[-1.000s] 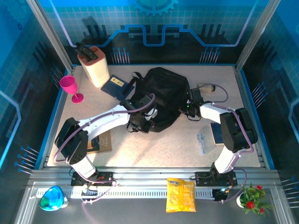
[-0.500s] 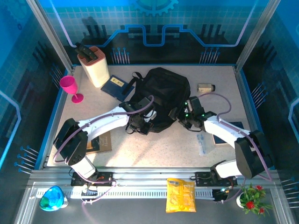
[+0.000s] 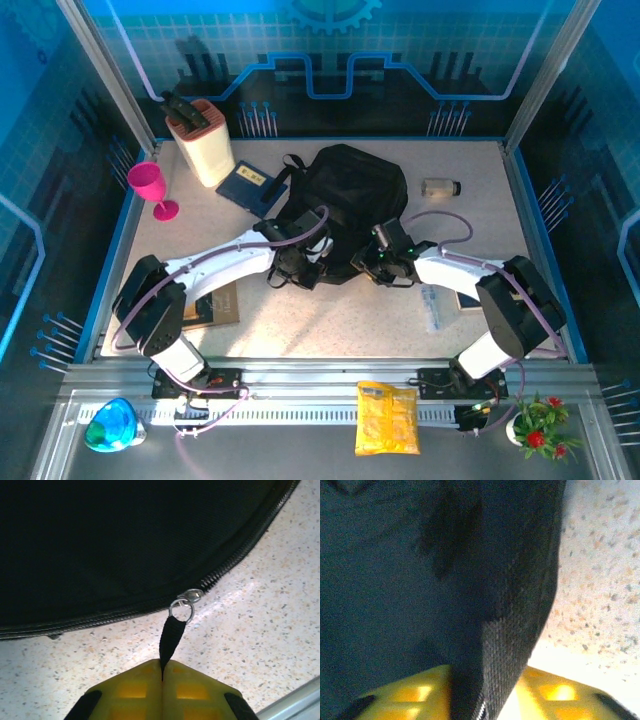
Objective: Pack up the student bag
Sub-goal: Unzip the student bag at the center of the table.
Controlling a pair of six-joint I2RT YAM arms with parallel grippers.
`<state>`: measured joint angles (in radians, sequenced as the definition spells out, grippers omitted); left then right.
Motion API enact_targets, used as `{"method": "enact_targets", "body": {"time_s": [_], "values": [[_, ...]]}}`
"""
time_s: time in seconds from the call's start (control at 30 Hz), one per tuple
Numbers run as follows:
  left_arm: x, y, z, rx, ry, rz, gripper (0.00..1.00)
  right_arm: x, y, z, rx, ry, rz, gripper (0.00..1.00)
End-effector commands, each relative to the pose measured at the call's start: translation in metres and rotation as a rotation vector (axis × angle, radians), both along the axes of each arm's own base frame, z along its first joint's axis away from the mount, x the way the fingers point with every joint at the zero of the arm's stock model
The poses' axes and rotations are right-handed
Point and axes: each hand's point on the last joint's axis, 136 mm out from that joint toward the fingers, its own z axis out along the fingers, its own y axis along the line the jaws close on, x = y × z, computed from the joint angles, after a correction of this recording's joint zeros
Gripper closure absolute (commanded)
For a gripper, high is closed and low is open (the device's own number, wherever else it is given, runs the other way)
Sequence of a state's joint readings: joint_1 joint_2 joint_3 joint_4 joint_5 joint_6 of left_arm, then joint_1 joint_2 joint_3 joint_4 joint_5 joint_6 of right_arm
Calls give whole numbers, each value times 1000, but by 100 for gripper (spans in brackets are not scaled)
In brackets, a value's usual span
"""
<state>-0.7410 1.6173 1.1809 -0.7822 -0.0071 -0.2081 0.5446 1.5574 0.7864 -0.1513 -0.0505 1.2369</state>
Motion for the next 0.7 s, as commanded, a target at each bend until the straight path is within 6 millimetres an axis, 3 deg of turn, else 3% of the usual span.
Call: {"method": "enact_targets", "body": {"time_s": [0.0, 0.13, 0.33, 0.47, 0.57, 0.67], "values": [[-1, 33, 3, 114, -34, 30, 100, 10, -20, -4, -121, -24, -55, 75], [8, 55, -1, 182, -57, 86, 100, 15, -37, -7, -199, -36, -68, 84], [25, 68, -9, 215, -71, 127, 100, 30, -61, -3, -273, -75, -89, 86], [31, 44, -6, 109, -68, 77, 100, 50, -79, 5, -315, -123, -70, 86], [36, 12, -1, -35, -56, 33, 100, 64, -86, 17, -303, -151, -38, 84], [39, -14, -4, -137, -33, -12, 100, 59, -81, 36, -231, -161, -20, 75]]}}
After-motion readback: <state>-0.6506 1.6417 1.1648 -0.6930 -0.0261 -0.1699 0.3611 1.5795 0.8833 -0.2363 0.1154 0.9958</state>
